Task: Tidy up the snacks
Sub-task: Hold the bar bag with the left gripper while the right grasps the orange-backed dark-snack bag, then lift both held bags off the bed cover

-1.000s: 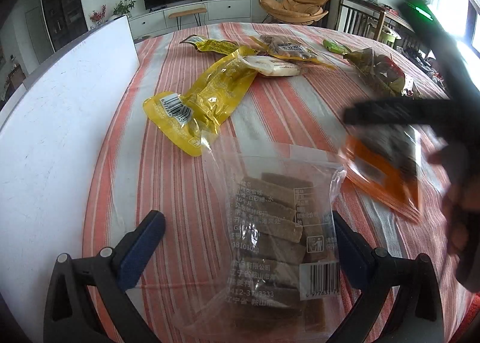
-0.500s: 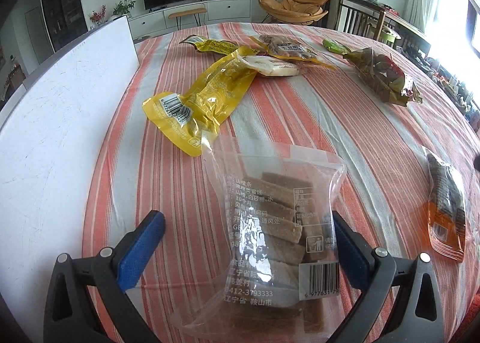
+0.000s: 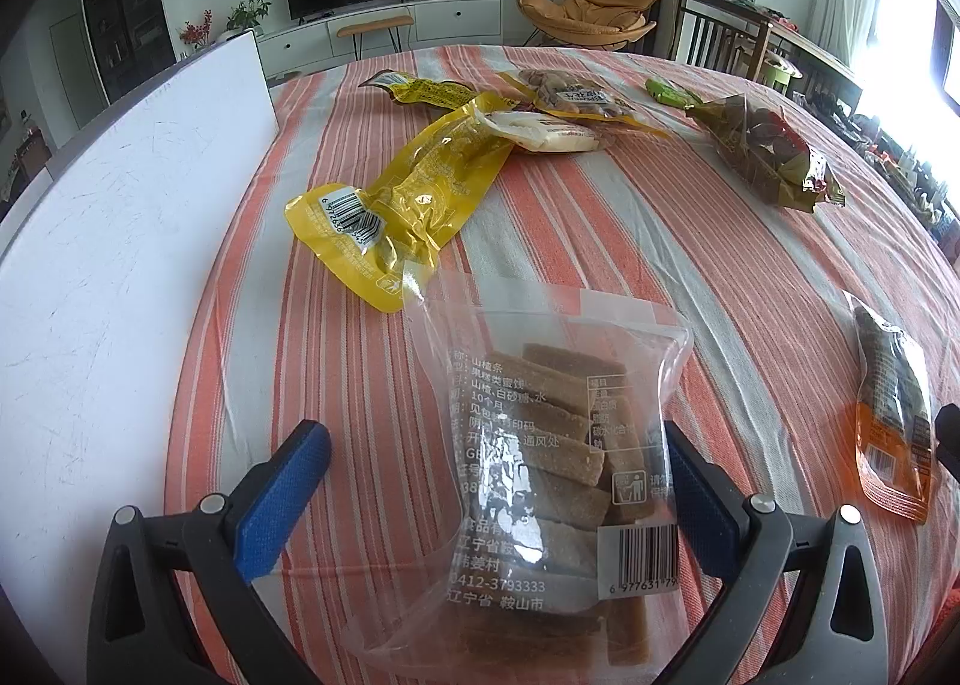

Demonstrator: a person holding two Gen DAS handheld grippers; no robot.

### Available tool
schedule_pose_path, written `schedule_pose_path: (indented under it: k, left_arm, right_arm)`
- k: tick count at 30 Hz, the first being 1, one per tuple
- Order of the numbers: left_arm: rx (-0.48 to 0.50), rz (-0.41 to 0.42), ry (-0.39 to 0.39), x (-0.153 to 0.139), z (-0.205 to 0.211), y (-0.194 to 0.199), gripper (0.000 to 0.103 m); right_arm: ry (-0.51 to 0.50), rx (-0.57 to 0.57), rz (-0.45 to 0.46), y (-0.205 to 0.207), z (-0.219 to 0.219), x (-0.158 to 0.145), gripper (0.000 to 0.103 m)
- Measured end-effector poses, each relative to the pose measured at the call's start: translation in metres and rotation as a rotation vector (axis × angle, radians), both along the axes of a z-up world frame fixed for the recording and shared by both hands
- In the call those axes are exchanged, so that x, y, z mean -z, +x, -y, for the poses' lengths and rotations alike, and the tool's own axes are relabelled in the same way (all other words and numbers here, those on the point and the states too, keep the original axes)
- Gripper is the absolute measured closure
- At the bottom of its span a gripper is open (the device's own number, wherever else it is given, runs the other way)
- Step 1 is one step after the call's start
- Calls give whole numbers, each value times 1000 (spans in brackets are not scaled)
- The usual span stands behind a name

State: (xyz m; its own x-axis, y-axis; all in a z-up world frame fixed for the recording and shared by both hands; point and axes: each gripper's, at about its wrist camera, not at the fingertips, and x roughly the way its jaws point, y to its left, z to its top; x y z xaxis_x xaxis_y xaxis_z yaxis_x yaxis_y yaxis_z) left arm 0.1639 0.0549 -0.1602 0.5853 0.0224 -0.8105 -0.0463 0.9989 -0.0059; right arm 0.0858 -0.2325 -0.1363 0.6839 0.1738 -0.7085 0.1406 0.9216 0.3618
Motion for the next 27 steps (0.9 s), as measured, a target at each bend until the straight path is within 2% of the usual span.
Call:
schedule_pose_path:
  k: [4, 16, 27]
  left_arm:
    - [0, 0, 0, 0, 0, 0, 0]
    - [0, 0, 0, 0, 0, 0, 0]
    - [1, 0, 0, 0, 0, 0, 0]
  right_arm:
    - [48, 7, 11, 1, 8, 3, 12]
    - [-42, -14, -8, -3, -2, 0, 10]
    - [-35, -14, -8, -4, -2, 0, 10]
